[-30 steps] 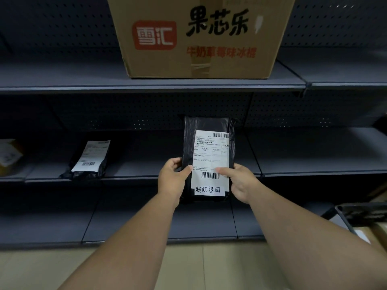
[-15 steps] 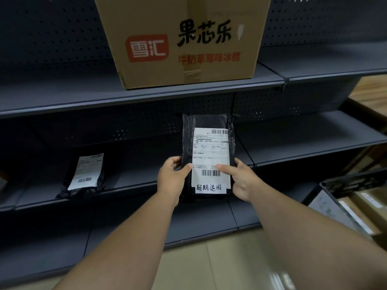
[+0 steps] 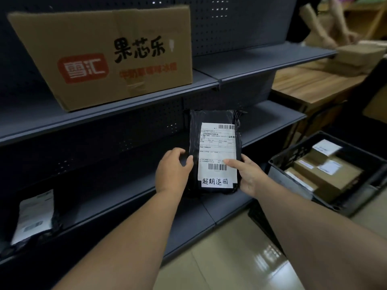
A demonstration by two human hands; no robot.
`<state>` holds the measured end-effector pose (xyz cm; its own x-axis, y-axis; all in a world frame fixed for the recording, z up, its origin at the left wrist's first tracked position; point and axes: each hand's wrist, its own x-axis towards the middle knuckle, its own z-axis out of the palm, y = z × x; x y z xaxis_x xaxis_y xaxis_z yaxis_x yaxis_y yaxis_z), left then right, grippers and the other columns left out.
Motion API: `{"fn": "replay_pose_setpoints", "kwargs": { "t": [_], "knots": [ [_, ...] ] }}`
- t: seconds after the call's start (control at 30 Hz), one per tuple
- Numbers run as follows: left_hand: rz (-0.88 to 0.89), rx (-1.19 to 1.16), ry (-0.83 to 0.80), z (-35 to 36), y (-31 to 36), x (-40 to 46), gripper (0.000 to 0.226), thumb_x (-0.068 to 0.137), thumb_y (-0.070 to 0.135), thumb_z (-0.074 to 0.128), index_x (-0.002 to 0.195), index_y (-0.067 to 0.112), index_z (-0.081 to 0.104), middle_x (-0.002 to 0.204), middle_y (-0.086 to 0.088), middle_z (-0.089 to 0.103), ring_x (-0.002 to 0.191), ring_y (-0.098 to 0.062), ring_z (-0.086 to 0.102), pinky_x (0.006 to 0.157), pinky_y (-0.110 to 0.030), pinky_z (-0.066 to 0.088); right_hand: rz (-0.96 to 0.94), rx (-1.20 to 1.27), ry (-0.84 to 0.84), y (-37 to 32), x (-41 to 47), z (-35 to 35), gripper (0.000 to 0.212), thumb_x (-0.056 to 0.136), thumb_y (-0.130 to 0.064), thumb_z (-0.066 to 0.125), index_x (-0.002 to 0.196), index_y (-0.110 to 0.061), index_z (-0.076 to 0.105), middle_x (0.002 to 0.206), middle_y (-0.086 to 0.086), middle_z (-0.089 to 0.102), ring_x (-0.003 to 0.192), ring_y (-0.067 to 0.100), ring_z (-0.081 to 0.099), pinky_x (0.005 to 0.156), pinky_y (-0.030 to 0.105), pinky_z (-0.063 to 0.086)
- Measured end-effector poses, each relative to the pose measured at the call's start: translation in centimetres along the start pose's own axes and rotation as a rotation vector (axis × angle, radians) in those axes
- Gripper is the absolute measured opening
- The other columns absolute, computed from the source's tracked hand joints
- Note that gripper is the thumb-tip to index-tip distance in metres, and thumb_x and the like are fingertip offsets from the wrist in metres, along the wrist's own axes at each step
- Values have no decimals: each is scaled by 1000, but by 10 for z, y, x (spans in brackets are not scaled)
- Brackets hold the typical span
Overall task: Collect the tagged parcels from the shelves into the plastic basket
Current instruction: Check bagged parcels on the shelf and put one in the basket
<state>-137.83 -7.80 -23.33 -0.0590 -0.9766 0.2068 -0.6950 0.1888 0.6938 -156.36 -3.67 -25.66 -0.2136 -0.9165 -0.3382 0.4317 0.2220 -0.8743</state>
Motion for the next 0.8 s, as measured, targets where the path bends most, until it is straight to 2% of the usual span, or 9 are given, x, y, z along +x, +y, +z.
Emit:
{"fn": "replay_pose_setpoints", "kwargs": {
  "t": [0.07, 0.2, 0.3, 0.53, 0.67, 0.8],
  "knots": [
    [89, 63, -22, 10, 14, 2, 33, 91, 38, 56, 118, 19, 60, 118, 2, 59, 93, -23, 64, 82, -41, 53, -20, 6, 51, -6, -4, -17, 34, 86, -3, 64, 117, -14, 54, 101, 7, 71, 88, 24, 68, 68, 40, 56],
    [288, 231, -32, 35, 40, 10, 37, 92, 37, 54, 123, 17, 60, 123, 1, 61, 110, -21, 56, 97, -33, 41, -46, 39, 152, -16, -6, -52, 37, 86, -4, 65, 120, -12, 55, 105, 10, 71, 91, 27, 69, 70, 41, 56],
    [375, 301, -73, 57, 58, 20, 39, 92, 38, 52, 126, 19, 58, 125, 2, 60, 114, -19, 54, 101, -32, 36, -55, 73, 220, -22, -5, -80, 38, 86, -5, 65, 122, -12, 54, 107, 10, 70, 94, 27, 68, 71, 42, 56],
    [540, 353, -138, 122, 114, 48, 35, 92, 37, 52, 122, 19, 59, 120, -1, 61, 111, -22, 55, 98, -32, 35, -88, 113, 352, -50, 6, -147, 41, 86, -5, 64, 125, -12, 53, 113, 13, 69, 99, 30, 67, 74, 43, 57],
    [603, 333, -180, 165, 153, 60, 32, 92, 36, 52, 117, 18, 61, 117, 0, 62, 108, -22, 55, 95, -32, 36, -96, 141, 434, -67, 14, -193, 42, 86, -6, 65, 125, -15, 53, 113, 12, 69, 97, 29, 67, 69, 40, 57],
    [668, 315, -222, 210, 194, 68, 32, 92, 36, 52, 117, 18, 60, 117, 1, 61, 108, -21, 55, 95, -32, 36, -103, 157, 503, -84, 24, -243, 46, 85, -7, 66, 129, -14, 50, 115, 12, 68, 99, 31, 66, 76, 46, 56]
  ]
}}
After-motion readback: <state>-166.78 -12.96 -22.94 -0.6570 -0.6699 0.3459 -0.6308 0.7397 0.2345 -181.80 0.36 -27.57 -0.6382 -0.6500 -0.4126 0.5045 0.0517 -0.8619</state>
